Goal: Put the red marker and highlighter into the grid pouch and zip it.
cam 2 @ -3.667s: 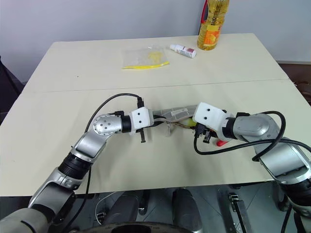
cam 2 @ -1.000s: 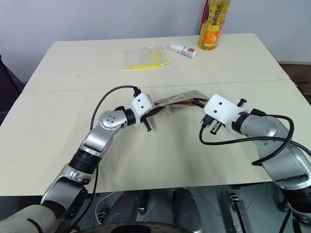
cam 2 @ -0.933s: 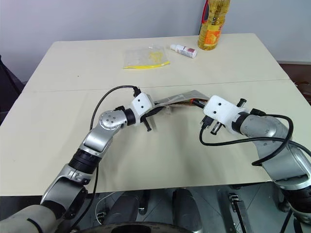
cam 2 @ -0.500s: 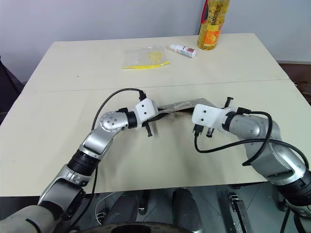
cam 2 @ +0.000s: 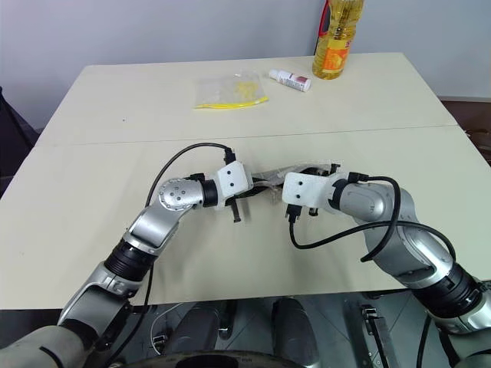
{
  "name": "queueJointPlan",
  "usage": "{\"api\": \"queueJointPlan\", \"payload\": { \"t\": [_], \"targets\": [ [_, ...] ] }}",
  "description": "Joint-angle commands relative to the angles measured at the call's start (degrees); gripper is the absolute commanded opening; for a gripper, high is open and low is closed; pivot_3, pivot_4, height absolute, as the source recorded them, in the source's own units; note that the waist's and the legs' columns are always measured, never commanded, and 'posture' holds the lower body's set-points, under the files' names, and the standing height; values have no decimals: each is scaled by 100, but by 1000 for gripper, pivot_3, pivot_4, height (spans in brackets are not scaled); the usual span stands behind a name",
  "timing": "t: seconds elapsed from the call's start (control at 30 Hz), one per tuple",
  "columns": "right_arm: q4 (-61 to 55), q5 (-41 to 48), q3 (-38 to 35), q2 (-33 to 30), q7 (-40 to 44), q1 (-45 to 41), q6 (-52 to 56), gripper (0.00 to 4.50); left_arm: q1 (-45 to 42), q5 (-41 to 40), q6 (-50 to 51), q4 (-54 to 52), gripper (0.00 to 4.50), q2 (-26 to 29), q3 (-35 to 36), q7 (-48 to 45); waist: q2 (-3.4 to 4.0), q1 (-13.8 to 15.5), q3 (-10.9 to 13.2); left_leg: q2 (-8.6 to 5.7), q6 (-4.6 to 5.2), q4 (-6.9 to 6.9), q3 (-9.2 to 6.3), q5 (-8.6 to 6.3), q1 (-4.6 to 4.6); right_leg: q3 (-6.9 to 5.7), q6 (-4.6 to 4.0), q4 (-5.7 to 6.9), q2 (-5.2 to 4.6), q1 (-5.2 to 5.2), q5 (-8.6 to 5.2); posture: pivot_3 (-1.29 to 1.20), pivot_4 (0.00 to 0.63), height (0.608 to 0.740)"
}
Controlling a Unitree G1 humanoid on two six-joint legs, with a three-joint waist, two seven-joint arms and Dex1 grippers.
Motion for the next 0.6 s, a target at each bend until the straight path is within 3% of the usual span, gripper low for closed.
{"api": "queueJointPlan", "payload": {
  "t": [0.03, 0.2, 0.37, 0.47, 0.6],
  "targets": [
    [-197, 100, -588, 20, -53, -58, -108, 3192, -61, -159, 149, -147, 0, -72, 176, 94, 0, -1, 0, 0, 0, 0, 0, 0, 0, 0, 0, 0, 0, 0, 0, 0, 150, 740],
    [-503, 1019, -1669, 264, 205, 113, 221, 3192, -161, -235, 460, 42, 0, -217, 328, 349, 0, 3, 0, 0, 0, 0, 0, 0, 0, 0, 1, 0, 0, 0, 0, 0, 150, 740],
    [-934, 2428, -2825, 757, 490, 72, 1540, 3192, -382, -492, 890, 241, 0, -651, 638, 773, -1, 3, 0, 0, 1, 6, -3, 1, 0, -1, 2, 4, 2, 4, 1, 0, 150, 740],
    [-1250, 2940, -2946, 1042, 390, 408, 2126, 3192, -543, -808, 1237, 224, 0, -988, 888, 943, -2, 11, 0, 0, 1, 6, -6, 1, 0, -2, 2, 4, 2, 5, 2, 0, 150, 740],
    [-1088, 2820, -2498, 1895, -632, 483, 2453, 3192, -706, -1071, 1561, 167, 0, -1217, 1045, 995, -2, -16, -3, 0, 1, 5, -5, 1, 0, -2, 2, 5, 1, 2, 1, 0, 150, 740]
  ]
}}
